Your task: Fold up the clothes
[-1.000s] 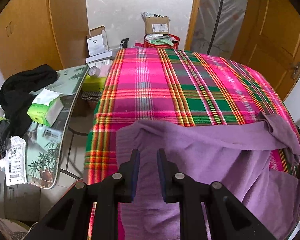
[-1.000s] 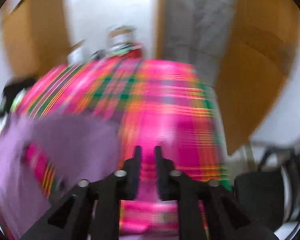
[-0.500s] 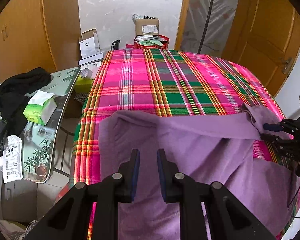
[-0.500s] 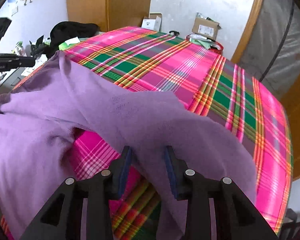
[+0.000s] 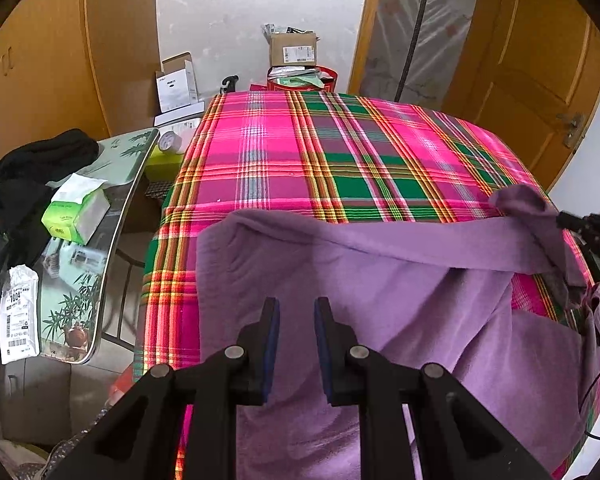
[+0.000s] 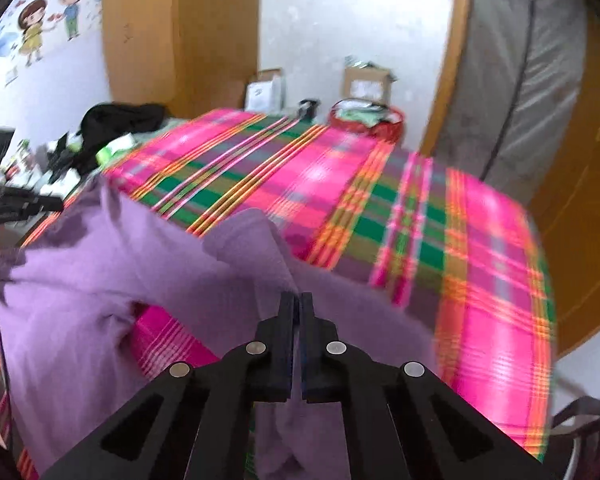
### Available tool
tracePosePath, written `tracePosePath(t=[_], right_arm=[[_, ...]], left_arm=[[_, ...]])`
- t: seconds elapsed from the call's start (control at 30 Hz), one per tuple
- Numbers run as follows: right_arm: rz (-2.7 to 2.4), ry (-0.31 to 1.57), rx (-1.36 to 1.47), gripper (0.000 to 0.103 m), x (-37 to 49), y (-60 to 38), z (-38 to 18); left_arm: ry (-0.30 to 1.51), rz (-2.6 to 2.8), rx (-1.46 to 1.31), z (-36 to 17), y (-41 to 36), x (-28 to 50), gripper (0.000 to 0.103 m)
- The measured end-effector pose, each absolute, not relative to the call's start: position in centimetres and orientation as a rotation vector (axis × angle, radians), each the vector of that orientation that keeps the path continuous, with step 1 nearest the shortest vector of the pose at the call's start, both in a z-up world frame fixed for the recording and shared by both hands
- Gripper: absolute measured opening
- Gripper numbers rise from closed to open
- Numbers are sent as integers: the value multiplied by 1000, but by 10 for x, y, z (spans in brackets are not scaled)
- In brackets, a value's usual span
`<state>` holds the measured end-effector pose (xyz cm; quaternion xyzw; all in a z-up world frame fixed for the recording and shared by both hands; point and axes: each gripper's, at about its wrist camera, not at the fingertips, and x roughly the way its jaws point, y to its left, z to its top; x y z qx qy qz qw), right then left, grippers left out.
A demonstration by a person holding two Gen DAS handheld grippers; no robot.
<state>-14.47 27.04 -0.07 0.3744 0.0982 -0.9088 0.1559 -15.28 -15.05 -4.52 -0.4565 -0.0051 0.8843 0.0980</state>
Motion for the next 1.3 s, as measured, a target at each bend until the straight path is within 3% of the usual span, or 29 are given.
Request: tracePosePath(t=[0.3,0.43,0.63,0.73,0.93,1.07,1.13,1.2,1.23,1.3], right_arm=[[-3051,-34,1178,2,-134,434,22],[-3178,-154,1391,6,-115,505,7],[-3126,34,1338,15,-94,473,1],[-2938,197,1205,39,-95,409,4],[-2448,624,1073,43,-108,255,-36],[-2303,820,1105,43,-123,211,-74],[-2286,807,1122,41,-133,212,-76],[-2292,784,1149,11,-145,214,-74],[-2313,799,1147,4,-148,213,-72],[-2339,759,1103,3,-155,215,-58]], left_arm=[[-24,2630,-1339,-40,-155,-148,18],[-29,2632,-1332,-38,-154,-149,18],[-40,2643,-1337,-37,-156,-150,18],[-62,2666,-1344,-35,-163,-150,18],[-111,2700,-1364,-31,-179,-146,18],[-102,2703,-1374,-31,-186,-141,18],[-95,2706,-1372,-32,-189,-139,18],[-88,2708,-1377,-34,-192,-141,18],[-87,2709,-1382,-35,-194,-143,18],[-87,2710,-1386,-37,-199,-146,18]])
